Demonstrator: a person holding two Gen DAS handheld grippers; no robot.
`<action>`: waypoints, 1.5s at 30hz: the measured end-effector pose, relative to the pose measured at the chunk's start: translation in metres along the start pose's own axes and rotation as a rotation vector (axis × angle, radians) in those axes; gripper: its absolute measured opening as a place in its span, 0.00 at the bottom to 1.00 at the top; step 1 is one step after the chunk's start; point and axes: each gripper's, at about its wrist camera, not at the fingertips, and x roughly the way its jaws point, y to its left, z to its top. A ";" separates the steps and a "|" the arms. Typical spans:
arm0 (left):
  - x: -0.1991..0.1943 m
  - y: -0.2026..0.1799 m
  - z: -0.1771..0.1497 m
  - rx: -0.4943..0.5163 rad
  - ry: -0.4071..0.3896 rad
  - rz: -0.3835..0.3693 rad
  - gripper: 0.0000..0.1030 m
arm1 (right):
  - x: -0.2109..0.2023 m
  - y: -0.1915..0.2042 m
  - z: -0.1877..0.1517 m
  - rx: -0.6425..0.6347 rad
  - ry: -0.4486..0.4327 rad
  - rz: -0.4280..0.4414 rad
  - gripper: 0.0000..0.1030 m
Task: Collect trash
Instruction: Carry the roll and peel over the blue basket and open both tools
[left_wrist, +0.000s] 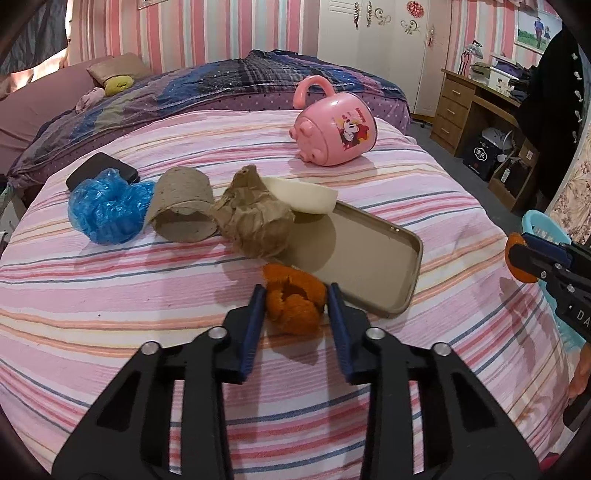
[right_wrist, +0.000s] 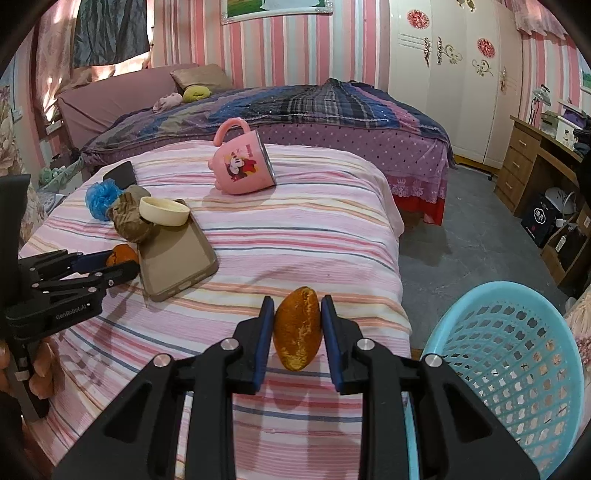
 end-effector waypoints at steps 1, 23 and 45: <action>-0.001 0.001 -0.001 0.000 0.000 -0.001 0.29 | 0.000 0.001 0.000 -0.004 -0.001 -0.001 0.26; -0.030 0.000 -0.012 0.012 -0.035 0.089 0.22 | -0.013 0.011 0.001 -0.023 -0.038 0.014 0.26; -0.054 -0.055 -0.013 0.006 -0.099 0.071 0.22 | -0.057 -0.074 -0.016 0.062 -0.082 -0.096 0.26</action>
